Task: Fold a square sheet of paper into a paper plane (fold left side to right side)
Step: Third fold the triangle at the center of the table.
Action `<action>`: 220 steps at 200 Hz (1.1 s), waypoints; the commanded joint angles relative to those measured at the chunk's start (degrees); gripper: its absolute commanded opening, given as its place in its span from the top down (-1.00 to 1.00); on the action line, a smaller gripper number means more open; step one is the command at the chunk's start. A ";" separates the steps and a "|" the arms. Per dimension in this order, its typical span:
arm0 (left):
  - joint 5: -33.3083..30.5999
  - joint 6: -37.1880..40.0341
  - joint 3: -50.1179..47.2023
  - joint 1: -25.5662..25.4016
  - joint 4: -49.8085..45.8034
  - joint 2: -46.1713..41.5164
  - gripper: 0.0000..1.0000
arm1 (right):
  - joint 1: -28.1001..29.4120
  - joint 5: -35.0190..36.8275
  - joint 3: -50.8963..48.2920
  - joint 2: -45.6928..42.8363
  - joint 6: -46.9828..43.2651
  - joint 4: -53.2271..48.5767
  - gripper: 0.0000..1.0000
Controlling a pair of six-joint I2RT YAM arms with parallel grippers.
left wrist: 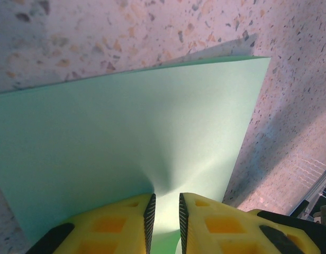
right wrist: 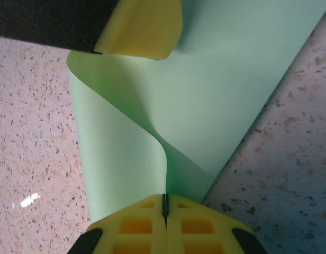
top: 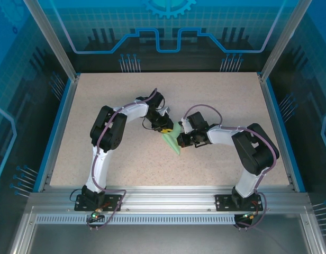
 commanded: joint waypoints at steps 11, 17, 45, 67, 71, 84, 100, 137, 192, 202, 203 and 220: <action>-2.42 -0.16 -0.28 -0.99 -2.50 3.02 0.53 | -0.83 -0.93 1.16 0.29 -0.32 -0.15 0.96; -2.37 -0.13 -0.29 -1.04 -2.50 3.02 0.52 | -0.80 -1.16 1.16 0.25 -0.26 0.06 0.95; -2.35 -0.17 -0.27 -1.06 -2.56 3.11 0.52 | -0.72 -1.51 1.20 -0.18 0.05 0.76 0.95; -2.35 -0.14 -0.27 -1.07 -2.52 3.12 0.52 | -0.72 -1.53 1.20 -0.34 0.10 0.78 0.95; -2.37 -0.20 -0.35 -1.07 -2.51 3.14 0.52 | -0.76 -1.53 1.15 -0.39 0.10 0.78 0.94; -2.40 -0.16 -0.34 -1.12 -2.55 3.10 0.52 | -0.70 -1.51 1.20 -0.49 0.15 0.81 0.94; -2.35 -0.13 -0.27 -1.12 -2.51 3.17 0.52 | -0.65 -1.51 2.84 -0.23 0.01 0.40 0.94; -2.27 -0.12 -0.31 -1.10 -2.50 3.12 0.52 | -0.57 -1.03 3.02 0.81 -0.18 -0.45 0.94; -2.40 -0.12 -0.27 -1.15 -2.55 3.10 0.52 | 0.03 -0.57 2.06 1.20 -0.27 -0.15 0.95; -2.43 -0.03 -0.27 -1.12 -2.55 3.08 0.52 | 0.12 -0.66 1.86 0.93 -0.26 0.12 0.95; -2.39 -0.03 -0.27 -1.13 -2.52 3.13 0.52 | 0.14 -0.65 1.84 0.88 -0.26 0.10 0.95; -2.43 -0.04 -0.27 -1.11 -2.51 3.10 0.52 | 0.21 -1.21 -0.21 -0.01 -0.05 0.89 0.95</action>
